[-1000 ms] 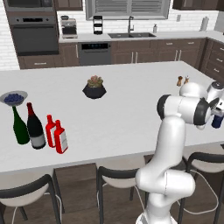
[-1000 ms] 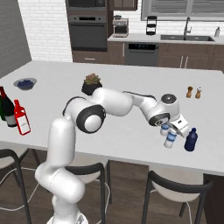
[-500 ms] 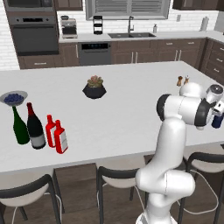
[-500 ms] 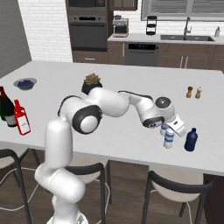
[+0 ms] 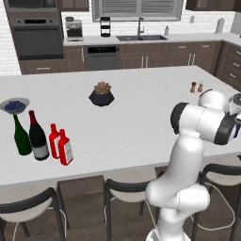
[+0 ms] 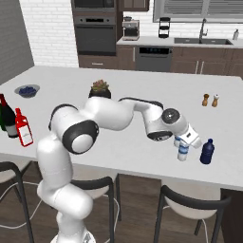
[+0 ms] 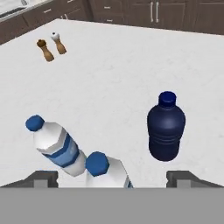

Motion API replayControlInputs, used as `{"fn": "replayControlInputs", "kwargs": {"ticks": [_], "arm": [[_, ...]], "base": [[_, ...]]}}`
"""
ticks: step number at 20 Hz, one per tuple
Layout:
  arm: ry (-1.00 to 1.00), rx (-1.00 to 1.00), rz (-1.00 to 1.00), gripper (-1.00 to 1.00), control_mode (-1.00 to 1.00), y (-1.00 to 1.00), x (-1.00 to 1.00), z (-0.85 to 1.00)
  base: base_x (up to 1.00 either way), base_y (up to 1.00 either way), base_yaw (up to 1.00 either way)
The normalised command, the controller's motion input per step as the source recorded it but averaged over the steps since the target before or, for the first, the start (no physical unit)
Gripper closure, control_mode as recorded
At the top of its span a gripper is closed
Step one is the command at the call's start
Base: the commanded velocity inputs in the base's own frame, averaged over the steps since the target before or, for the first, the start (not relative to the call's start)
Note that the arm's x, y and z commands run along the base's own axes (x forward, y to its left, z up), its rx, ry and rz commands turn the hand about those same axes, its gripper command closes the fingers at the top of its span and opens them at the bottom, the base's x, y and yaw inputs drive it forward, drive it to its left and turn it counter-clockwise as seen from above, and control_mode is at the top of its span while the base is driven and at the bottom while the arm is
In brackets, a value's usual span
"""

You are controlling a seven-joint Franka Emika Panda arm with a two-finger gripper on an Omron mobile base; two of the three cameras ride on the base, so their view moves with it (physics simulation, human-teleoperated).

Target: Move the plastic bottles in the middle to the plastics group, and the glass bottles in the middle to the glass group.

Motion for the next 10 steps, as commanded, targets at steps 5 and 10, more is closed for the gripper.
{"fn": "replayControlInputs", "kwargs": {"ticks": [5,10], "arm": [[0.28,-0.16,0.26,-1.00,-1.00,0.78,-0.52,0.40],[0.39,-0.04,0.39,-1.00,-1.00,1.00,-0.31,0.34]], "base": [[0.00,0.00,0.00],[0.00,0.00,0.00]]}}
